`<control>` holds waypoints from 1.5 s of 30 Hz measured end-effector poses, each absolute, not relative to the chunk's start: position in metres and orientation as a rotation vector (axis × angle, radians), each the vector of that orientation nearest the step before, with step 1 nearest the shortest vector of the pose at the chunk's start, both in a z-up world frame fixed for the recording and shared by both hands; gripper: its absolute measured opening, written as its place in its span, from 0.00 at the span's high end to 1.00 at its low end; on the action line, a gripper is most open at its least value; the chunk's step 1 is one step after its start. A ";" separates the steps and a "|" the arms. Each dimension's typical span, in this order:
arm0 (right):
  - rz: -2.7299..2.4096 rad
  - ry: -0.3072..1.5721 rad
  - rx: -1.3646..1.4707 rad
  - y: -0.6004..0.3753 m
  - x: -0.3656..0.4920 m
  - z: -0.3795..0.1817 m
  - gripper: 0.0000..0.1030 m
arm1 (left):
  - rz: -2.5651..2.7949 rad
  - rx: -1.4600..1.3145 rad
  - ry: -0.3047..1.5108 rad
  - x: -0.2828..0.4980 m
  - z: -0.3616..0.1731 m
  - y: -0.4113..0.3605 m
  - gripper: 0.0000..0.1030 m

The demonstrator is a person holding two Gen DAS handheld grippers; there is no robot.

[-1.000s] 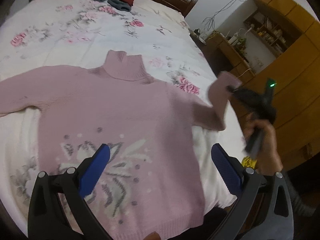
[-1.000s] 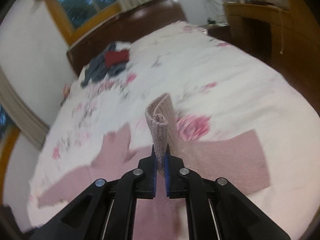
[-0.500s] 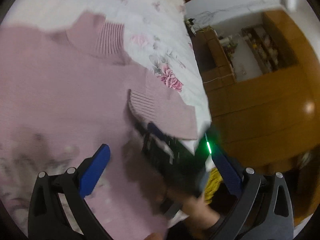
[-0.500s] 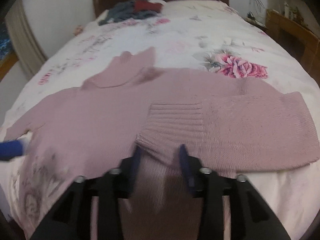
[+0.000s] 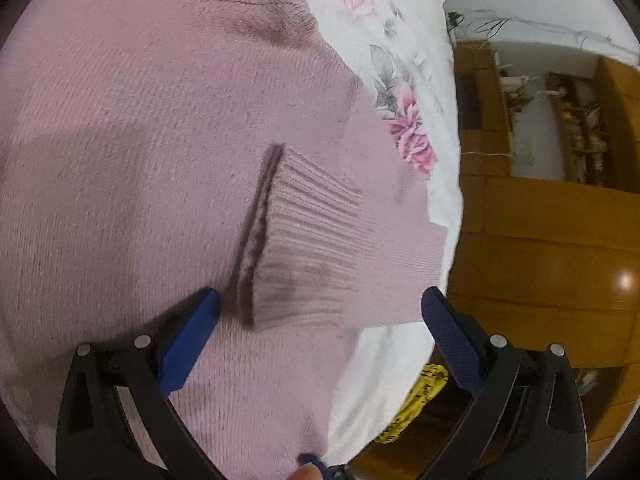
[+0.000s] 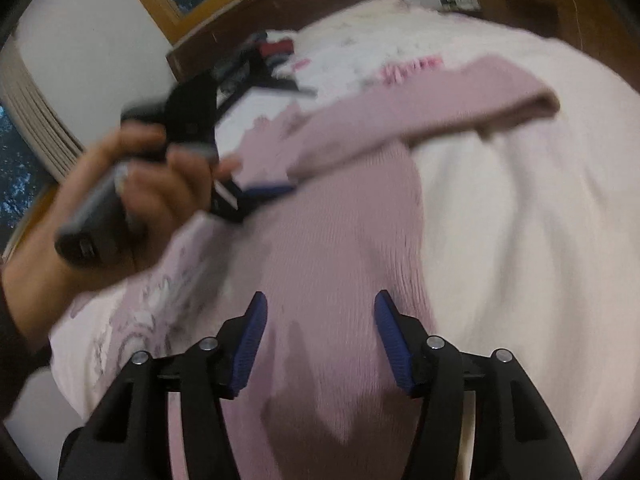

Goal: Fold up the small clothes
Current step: 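Carry the sleeve cuff across the sweater body with the right gripper, then grasp the other sleeve cuff with the left gripper and fold it across the body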

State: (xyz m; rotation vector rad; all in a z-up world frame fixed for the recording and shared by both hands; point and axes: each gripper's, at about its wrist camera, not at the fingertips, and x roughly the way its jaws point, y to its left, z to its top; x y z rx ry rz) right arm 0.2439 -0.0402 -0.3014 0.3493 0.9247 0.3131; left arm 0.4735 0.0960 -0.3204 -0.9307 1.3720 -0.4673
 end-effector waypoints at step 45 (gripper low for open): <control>0.329 0.896 0.380 -0.046 0.252 -0.309 0.45 | -0.016 -0.749 1.328 0.469 -0.308 0.406 0.95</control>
